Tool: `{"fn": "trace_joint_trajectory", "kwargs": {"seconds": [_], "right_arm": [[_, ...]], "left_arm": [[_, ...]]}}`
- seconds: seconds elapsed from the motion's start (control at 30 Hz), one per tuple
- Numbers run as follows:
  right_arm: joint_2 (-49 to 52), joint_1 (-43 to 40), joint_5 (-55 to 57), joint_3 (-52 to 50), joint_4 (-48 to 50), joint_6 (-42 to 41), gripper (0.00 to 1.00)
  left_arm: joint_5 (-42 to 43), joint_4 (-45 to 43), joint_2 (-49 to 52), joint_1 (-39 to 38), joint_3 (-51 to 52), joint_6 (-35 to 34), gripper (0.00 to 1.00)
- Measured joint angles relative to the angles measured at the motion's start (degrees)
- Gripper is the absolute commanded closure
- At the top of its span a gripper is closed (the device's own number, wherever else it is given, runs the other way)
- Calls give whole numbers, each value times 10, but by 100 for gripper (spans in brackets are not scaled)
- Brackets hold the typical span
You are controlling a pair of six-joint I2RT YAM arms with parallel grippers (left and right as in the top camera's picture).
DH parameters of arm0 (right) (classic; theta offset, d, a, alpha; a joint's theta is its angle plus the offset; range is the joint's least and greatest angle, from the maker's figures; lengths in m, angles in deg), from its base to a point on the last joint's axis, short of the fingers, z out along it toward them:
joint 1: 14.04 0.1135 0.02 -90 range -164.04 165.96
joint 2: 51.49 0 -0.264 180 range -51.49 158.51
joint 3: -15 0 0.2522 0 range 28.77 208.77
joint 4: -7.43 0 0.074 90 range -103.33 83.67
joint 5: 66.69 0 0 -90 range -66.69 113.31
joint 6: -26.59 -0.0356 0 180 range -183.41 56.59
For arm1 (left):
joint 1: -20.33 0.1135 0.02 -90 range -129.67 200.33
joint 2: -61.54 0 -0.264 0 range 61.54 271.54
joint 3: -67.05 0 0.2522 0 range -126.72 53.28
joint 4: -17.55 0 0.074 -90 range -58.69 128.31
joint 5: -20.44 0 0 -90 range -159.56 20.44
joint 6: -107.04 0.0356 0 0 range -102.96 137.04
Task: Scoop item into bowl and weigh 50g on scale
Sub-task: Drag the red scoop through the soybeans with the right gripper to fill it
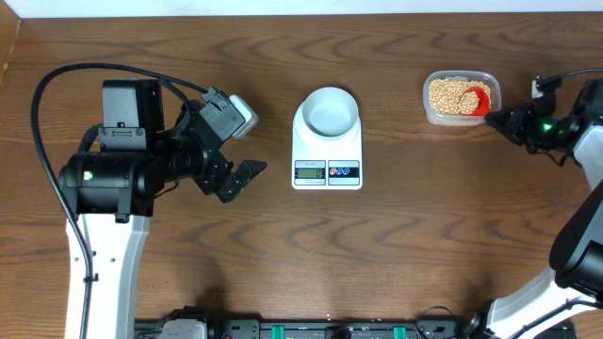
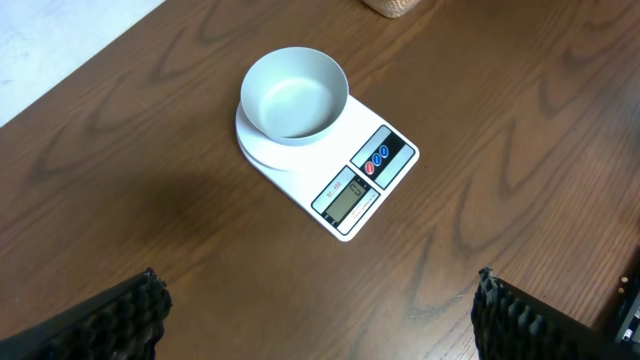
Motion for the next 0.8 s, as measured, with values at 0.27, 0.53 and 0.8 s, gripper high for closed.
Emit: {"fn": "trace_joint_trajectory", "kwargs": {"seconds": [0.27,0.53,0.8], "right_arm": [[0,-14,-40,0,6,-1,99],[0,-26,-73,-1,9,-12,99],[0,-34,-101,-1,13,-24,99]], "left_arm": [[0,0,0,0,0,0,1],[0,0,0,0,0,0,2],[0,0,0,0,0,0,2]]}}
